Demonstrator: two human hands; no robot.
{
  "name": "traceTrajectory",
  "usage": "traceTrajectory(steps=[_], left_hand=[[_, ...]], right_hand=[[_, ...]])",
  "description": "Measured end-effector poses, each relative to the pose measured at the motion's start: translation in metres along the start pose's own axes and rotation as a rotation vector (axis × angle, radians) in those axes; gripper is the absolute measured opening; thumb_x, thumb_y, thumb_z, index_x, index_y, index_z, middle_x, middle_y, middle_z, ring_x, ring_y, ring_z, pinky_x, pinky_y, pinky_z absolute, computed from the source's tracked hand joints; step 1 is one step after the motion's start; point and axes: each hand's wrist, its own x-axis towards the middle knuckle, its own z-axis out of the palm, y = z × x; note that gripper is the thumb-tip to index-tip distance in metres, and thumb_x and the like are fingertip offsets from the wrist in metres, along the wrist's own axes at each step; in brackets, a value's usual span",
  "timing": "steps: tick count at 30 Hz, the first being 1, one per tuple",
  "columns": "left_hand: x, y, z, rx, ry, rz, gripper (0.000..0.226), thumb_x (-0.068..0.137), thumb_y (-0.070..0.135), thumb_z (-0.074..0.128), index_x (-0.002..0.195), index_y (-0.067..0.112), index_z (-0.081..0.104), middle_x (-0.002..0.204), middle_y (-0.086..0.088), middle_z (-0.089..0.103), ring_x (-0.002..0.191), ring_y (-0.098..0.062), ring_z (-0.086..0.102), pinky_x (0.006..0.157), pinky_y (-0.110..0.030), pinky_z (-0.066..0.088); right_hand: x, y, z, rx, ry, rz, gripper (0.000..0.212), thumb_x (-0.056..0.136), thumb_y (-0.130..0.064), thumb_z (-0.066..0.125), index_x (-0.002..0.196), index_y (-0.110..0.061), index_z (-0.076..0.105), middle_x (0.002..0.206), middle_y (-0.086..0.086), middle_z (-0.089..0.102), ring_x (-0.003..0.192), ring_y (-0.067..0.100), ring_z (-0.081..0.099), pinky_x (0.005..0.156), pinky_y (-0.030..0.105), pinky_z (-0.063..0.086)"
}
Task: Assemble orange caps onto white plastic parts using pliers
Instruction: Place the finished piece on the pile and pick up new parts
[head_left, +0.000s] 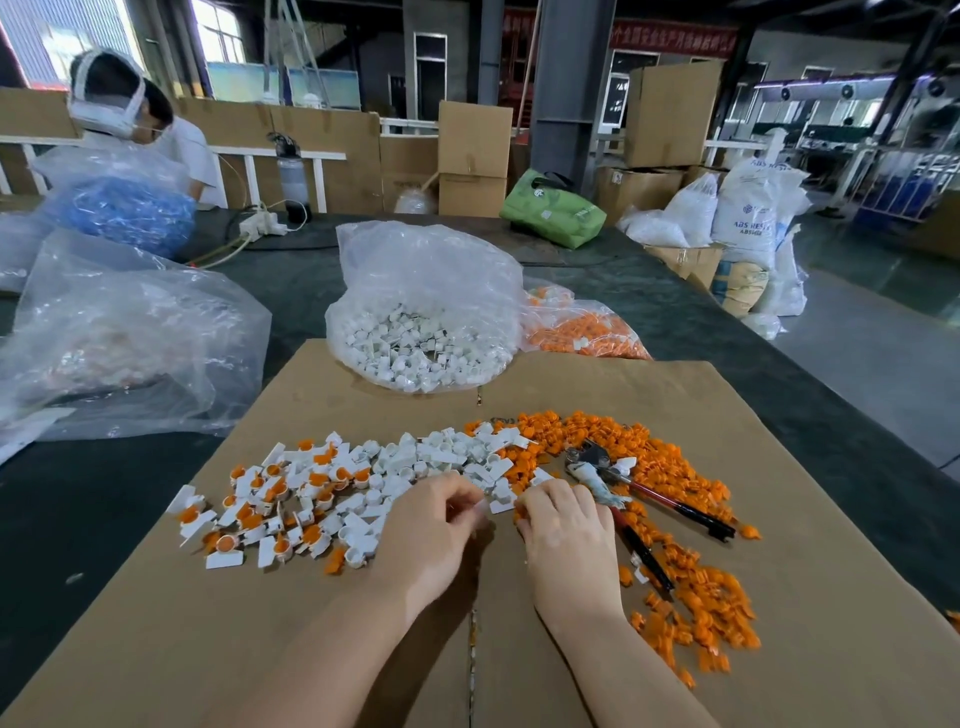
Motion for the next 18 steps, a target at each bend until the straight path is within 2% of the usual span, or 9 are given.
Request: traceTrajectory(steps=[4, 8, 10, 14, 16, 18], left_hand=[[-0.010, -0.002, 0.019, -0.086, 0.017, -0.060, 0.011, 0.089, 0.025, 0.063, 0.081, 0.030, 0.058, 0.080, 0.013, 0.061, 0.078, -0.006, 0.056, 0.060, -0.010, 0.034], [-0.009, -0.003, 0.025, -0.150, 0.087, -0.119, 0.012, 0.090, 0.026, 0.061, 0.079, 0.027, 0.056, 0.070, 0.011, 0.057, 0.067, -0.001, 0.052, 0.056, -0.010, 0.036], [-0.009, -0.003, 0.026, -0.157, 0.083, -0.134, 0.012, 0.090, 0.026, 0.060, 0.079, 0.026, 0.056, 0.065, 0.011, 0.055, 0.062, -0.001, 0.051, 0.052, -0.013, 0.034], [-0.010, -0.002, 0.027, -0.167, 0.084, -0.121, 0.011, 0.090, 0.026, 0.060, 0.080, 0.026, 0.056, 0.065, 0.011, 0.057, 0.062, 0.003, 0.052, 0.053, -0.011, 0.036], [-0.010, -0.002, 0.027, -0.162, 0.078, -0.114, 0.011, 0.090, 0.025, 0.060, 0.080, 0.027, 0.056, 0.065, 0.012, 0.058, 0.063, 0.007, 0.051, 0.055, -0.008, 0.036], [-0.009, -0.002, 0.028, -0.147, 0.057, -0.116, 0.013, 0.090, 0.027, 0.060, 0.079, 0.029, 0.054, 0.065, 0.012, 0.059, 0.062, 0.005, 0.052, 0.056, -0.008, 0.036]], right_hand=[[-0.002, 0.002, -0.003, 0.106, 0.110, -0.024, 0.030, 0.055, -0.001, 0.085, 0.067, -0.013, 0.061, 0.066, -0.002, 0.062, 0.063, 0.022, 0.058, 0.056, 0.034, 0.048], [-0.004, 0.002, -0.008, 0.290, 0.122, -0.064, 0.022, 0.062, 0.005, 0.081, 0.066, -0.008, 0.063, 0.066, 0.001, 0.063, 0.064, 0.022, 0.057, 0.056, 0.030, 0.051], [-0.004, 0.003, -0.010, 0.368, 0.100, -0.031, 0.020, 0.063, 0.005, 0.081, 0.069, -0.007, 0.066, 0.069, 0.001, 0.065, 0.068, 0.020, 0.060, 0.060, 0.026, 0.050], [-0.005, 0.004, -0.011, 0.541, 0.039, 0.184, 0.020, 0.079, -0.004, 0.073, 0.096, -0.014, 0.070, 0.083, -0.004, 0.065, 0.080, 0.009, 0.059, 0.074, 0.022, 0.050], [-0.006, 0.004, -0.012, 0.590, 0.050, 0.207, 0.018, 0.081, -0.004, 0.070, 0.096, -0.015, 0.072, 0.087, -0.008, 0.066, 0.086, 0.009, 0.061, 0.080, 0.024, 0.050], [-0.005, 0.003, -0.013, 0.611, 0.043, 0.206, 0.014, 0.082, -0.004, 0.069, 0.091, -0.015, 0.073, 0.085, -0.013, 0.065, 0.086, 0.007, 0.061, 0.079, 0.022, 0.050]])
